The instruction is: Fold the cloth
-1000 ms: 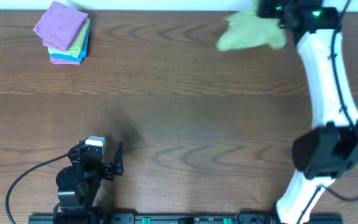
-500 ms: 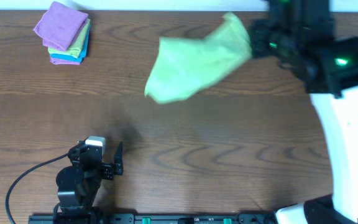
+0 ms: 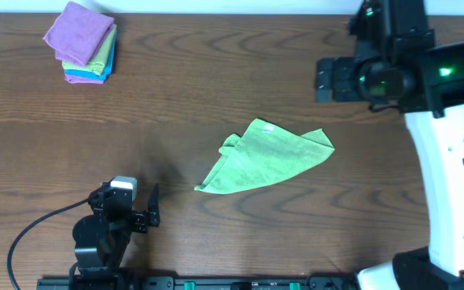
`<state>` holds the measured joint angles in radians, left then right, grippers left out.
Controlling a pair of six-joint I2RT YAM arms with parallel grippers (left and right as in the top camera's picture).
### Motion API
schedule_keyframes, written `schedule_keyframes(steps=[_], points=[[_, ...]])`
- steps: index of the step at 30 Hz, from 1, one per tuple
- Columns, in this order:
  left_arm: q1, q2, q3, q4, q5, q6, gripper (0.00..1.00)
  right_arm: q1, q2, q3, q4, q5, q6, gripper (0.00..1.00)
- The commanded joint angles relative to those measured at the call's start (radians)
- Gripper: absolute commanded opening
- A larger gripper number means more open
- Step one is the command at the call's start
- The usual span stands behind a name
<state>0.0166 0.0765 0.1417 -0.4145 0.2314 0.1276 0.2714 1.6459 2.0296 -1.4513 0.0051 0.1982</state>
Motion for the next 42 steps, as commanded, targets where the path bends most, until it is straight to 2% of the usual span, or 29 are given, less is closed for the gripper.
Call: schedule_keyframes(steps=[1, 5, 12, 18, 21, 26, 33, 37, 42], points=[[-0.004, -0.006, -0.019, -0.006, -0.010, -0.012, 0.95, 0.074, 0.004, -0.093, 0.018, -0.084, -0.043, 0.93], [-0.004, -0.006, -0.019, -0.006, -0.010, -0.012, 0.95, 0.158, 0.006, -0.254, 0.127, -0.058, -0.069, 0.89], [-0.004, -0.006, -0.019, -0.006, -0.010, -0.012, 0.95, 0.212, 0.035, -0.565, 0.527, 0.025, -0.177, 0.91], [-0.004, -0.006, -0.019, -0.006, -0.010, -0.012, 0.95, 0.195, 0.115, -0.710, 0.838, 0.078, -0.250, 0.85], [-0.004, -0.006, -0.019, -0.006, -0.010, -0.012, 0.96, 0.182, 0.188, -0.727, 0.932, 0.077, -0.260, 0.80], [-0.004, -0.006, -0.019, -0.006, -0.010, -0.012, 0.95, 0.166, 0.298, -0.727, 1.015, 0.077, -0.260, 0.72], [-0.004, -0.006, -0.019, -0.006, -0.010, -0.012, 0.95, 0.137, 0.367, -0.727, 1.028, 0.072, -0.259, 0.58], [-0.004, -0.006, -0.019, -0.006, -0.010, -0.012, 0.95, 0.133, 0.369, -0.731, 1.022, 0.038, -0.259, 0.65], [-0.004, -0.006, -0.019, -0.006, -0.010, -0.012, 0.95, 0.133, 0.369, -0.733, 1.026, -0.013, -0.260, 0.65]])
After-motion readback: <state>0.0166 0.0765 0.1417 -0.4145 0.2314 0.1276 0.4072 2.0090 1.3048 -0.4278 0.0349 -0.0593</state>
